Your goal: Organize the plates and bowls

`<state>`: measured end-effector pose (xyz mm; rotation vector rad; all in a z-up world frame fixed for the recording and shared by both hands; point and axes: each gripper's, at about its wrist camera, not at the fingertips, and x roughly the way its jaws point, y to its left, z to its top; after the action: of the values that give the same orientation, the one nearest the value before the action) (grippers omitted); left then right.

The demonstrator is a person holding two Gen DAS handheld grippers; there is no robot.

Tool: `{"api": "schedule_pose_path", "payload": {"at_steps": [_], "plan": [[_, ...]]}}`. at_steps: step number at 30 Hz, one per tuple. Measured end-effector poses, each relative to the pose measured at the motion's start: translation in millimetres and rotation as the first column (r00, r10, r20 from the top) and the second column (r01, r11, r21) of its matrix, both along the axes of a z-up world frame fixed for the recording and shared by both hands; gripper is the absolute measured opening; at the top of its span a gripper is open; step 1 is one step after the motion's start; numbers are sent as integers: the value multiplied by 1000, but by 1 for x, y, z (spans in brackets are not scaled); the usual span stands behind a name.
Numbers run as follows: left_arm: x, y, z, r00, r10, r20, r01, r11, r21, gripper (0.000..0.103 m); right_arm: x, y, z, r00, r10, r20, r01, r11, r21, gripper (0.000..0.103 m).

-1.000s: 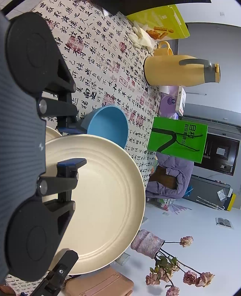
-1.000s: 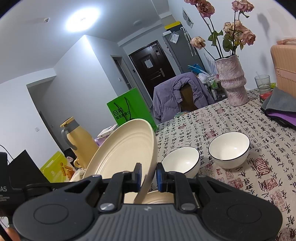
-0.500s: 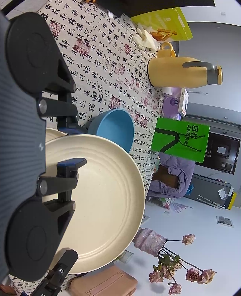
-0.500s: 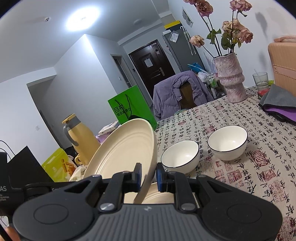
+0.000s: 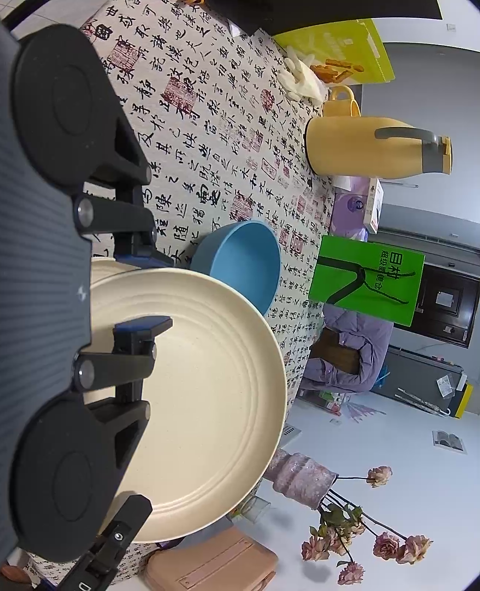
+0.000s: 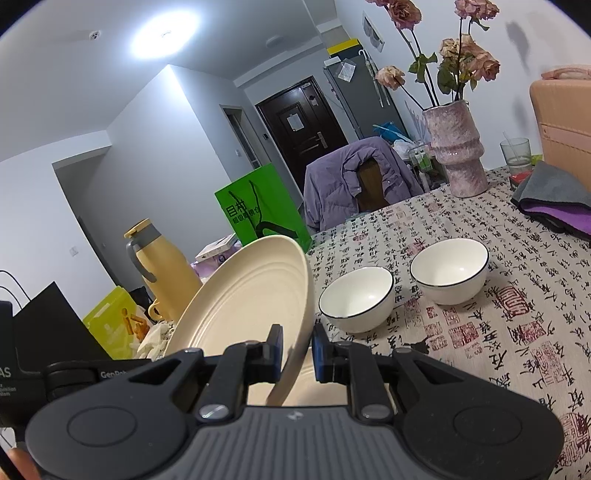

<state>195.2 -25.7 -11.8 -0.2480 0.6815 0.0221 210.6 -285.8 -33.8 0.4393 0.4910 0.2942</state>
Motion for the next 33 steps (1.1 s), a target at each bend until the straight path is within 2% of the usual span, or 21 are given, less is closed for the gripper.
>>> {"api": "schedule_pose_path", "payload": {"at_steps": [14,33], "plan": [[-12,0,-12,1000,-2,-7,2,1000,5,27,-6,-1,-14,1000,8,-28,-8,1000,9,16],[-5,-3,-41,998,6,-63,-4,1000,23,27,6,-5,-56,990,9,-141,-3,999,43,15]]}}
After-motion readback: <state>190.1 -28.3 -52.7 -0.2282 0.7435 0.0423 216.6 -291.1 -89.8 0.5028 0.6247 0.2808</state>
